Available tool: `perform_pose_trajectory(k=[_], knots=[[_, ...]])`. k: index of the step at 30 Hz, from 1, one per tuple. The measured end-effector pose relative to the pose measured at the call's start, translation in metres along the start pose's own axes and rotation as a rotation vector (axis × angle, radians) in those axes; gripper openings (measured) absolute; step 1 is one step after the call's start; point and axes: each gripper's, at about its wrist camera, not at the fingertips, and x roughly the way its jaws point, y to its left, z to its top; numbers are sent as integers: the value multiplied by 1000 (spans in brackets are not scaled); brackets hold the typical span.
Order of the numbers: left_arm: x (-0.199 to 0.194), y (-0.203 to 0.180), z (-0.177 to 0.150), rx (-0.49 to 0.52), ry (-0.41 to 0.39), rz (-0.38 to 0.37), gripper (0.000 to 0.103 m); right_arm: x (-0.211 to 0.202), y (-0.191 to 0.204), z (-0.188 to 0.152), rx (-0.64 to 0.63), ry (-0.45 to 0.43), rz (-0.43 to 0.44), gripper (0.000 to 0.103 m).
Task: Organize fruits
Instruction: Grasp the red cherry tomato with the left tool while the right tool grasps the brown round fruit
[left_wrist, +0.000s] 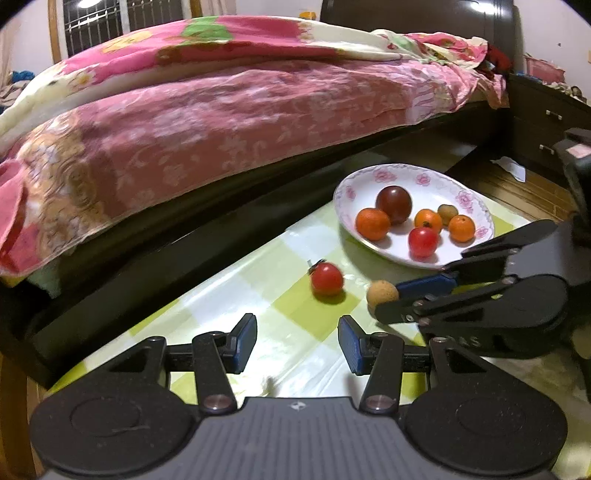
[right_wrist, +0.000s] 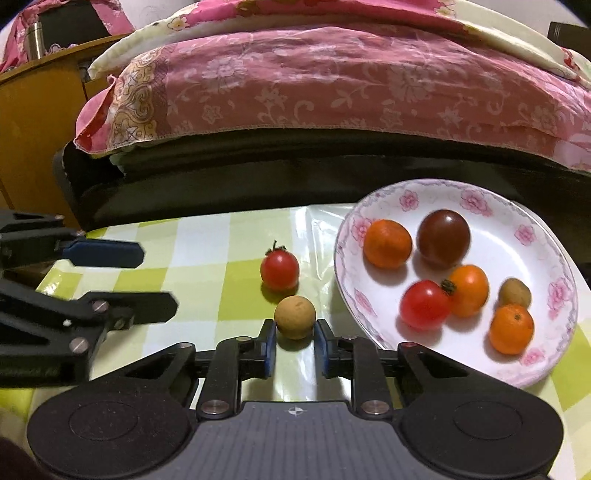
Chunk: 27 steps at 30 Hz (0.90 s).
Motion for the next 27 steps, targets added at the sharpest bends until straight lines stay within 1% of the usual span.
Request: perform_pose_trajectory(k=[5, 7, 9, 12, 16, 20, 22, 24, 25, 26, 27], knots=[[17, -14, 10, 41, -9, 0, 56, -22, -16, -7, -2, 12, 5, 18], [27, -18, 13, 55, -11, 14, 56, -32, -24, -9, 6, 23, 8, 18], [39, -19, 15, 59, -13, 27, 56, -39, -30, -11, 20, 26, 14, 16], [55, -21, 17, 56, 0, 32, 56, -47, -36, -14, 36, 23, 22, 16], [71, -28, 18, 68, 10, 42, 56, -44, -41, -20, 49, 28, 29, 16], [76, -31, 19, 83, -10, 40, 55, -39, -47, -21, 59, 40, 46, 16], [76, -30, 19, 86, -17, 32, 54, -38, -46, -20, 56, 35, 57, 20], [76, -30, 18, 82, -17, 18, 46, -38, -45, -19, 53, 22, 64, 20], [76, -31, 19, 84, -15, 13, 43, -37, -45, -18, 50, 20, 68, 21], [75, -33, 18, 95, -13, 13, 38, -35, -44, -17, 46, 20, 72, 21], [73, -34, 17, 111, -9, 11, 37, -33, -43, -16, 45, 20, 76, 22]])
